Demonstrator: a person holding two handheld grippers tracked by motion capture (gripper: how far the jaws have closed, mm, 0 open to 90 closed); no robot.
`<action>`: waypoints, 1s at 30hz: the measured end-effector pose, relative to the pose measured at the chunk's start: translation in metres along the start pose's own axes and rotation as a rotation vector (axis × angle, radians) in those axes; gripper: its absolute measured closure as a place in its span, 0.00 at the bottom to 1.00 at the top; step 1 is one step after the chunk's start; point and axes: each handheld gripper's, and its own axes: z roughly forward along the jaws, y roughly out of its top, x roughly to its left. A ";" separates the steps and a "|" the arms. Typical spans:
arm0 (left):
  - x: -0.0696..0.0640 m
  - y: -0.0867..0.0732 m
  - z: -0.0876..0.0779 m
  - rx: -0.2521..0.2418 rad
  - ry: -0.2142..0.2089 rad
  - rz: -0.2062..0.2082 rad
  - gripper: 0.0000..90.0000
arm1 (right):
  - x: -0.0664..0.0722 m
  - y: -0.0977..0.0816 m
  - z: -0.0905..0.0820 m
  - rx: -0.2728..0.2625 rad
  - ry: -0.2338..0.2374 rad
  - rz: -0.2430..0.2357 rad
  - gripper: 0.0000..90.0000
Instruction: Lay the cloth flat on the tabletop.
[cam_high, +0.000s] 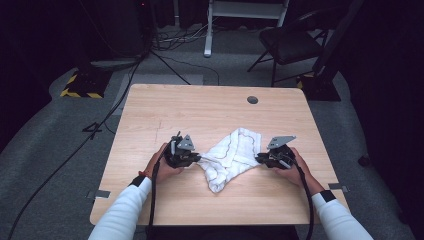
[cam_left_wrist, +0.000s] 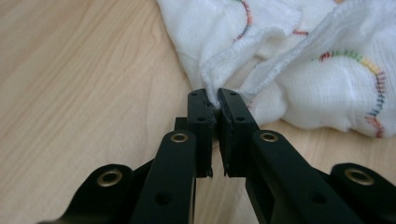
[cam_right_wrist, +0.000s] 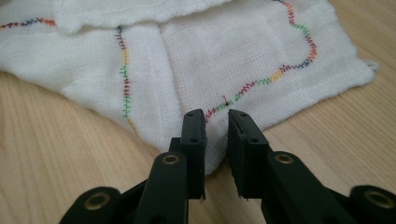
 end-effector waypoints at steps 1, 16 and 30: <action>-0.002 -0.002 -0.001 0.014 0.002 -0.001 0.93 | 0.001 0.000 0.000 0.001 -0.002 -0.004 0.85; -0.013 0.037 -0.014 -0.112 0.052 0.007 0.43 | -0.002 -0.001 0.002 -0.030 -0.139 0.022 0.78; -0.049 0.081 0.055 0.034 -0.057 0.158 0.40 | -0.005 0.004 0.008 -0.044 -0.193 0.024 0.72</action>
